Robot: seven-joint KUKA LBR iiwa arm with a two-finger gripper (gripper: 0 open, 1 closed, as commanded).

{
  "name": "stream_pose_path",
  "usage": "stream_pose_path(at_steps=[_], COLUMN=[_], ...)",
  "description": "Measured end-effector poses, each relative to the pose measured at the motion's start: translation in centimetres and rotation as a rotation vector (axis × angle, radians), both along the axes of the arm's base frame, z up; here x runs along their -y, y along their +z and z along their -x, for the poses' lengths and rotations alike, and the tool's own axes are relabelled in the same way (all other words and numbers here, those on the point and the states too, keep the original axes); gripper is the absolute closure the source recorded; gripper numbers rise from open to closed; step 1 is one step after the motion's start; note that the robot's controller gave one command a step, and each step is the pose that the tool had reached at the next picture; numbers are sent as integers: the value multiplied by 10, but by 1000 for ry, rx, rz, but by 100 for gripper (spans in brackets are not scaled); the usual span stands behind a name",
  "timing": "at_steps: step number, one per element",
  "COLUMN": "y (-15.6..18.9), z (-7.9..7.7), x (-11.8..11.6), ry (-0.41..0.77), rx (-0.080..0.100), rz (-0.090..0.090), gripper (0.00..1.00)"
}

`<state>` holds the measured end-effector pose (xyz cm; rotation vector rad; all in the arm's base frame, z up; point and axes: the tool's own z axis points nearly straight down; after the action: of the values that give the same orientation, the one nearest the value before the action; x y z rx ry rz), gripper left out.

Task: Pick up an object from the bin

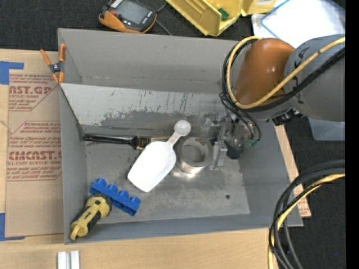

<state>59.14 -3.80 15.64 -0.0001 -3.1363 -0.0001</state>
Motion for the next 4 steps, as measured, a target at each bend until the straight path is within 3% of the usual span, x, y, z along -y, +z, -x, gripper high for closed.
stream_pose_path(at_steps=[1, 2, 3, 4], y=[4, -76, -28, -57], z=[-2, -4, 21, 5], x=[0, 5, -1, -1], ry=[1, 140, 239, 526], rx=[7, 42, 20, 42], rz=[1, 2, 2, 9], gripper=[0, 0, 0, 0])
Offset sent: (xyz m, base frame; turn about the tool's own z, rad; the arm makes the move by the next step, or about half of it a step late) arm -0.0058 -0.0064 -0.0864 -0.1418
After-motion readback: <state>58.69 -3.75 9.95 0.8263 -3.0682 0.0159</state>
